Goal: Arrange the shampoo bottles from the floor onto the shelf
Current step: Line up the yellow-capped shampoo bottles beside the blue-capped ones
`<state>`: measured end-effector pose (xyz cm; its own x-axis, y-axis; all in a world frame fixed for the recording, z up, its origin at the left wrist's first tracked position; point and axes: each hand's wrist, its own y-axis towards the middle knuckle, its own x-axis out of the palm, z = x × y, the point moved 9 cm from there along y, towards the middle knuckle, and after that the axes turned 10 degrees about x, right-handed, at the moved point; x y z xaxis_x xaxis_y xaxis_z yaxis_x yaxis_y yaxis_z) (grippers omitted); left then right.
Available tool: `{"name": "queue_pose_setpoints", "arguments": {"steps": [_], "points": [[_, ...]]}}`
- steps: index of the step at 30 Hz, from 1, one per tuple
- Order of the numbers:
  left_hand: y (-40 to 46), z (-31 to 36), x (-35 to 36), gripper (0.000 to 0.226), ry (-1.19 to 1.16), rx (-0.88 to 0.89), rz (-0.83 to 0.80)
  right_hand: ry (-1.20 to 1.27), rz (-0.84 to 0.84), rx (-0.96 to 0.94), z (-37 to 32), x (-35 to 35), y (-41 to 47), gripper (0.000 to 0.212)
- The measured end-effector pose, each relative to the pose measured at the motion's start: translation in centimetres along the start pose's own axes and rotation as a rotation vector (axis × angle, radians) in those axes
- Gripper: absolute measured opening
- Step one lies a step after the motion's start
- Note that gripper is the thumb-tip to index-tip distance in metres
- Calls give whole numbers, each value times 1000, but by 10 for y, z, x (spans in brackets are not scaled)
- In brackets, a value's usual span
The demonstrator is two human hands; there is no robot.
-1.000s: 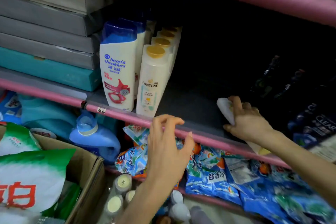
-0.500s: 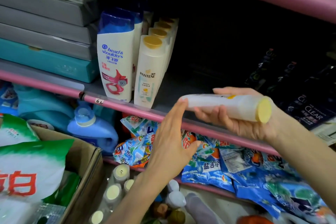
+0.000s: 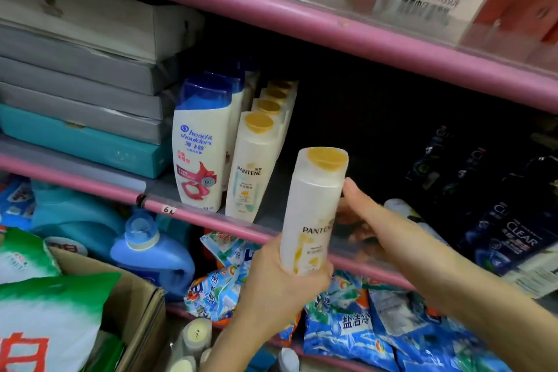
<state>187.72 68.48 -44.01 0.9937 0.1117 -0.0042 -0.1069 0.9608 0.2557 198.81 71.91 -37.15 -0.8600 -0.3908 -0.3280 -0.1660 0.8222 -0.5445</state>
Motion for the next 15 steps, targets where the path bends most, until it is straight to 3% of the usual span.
{"name": "queue_pose_setpoints", "arguments": {"steps": [1,3,6,9,15], "points": [[-1,-1,5,16,-36,-26,-41,-23,82,-104,-12,-6,-3,58],[-2,0,13,15,-104,-65,-107,124,-45,-245,-30,1,-15,55],[-6,6,24,16,-158,-75,-185,333,-186,-241,-31,7,-16,57],[-8,6,28,27,-160,-100,-214,402,-154,-203,-33,10,-13,60],[-9,9,31,14,-176,-91,-253,535,-69,-144,-22,8,-6,60]]}}
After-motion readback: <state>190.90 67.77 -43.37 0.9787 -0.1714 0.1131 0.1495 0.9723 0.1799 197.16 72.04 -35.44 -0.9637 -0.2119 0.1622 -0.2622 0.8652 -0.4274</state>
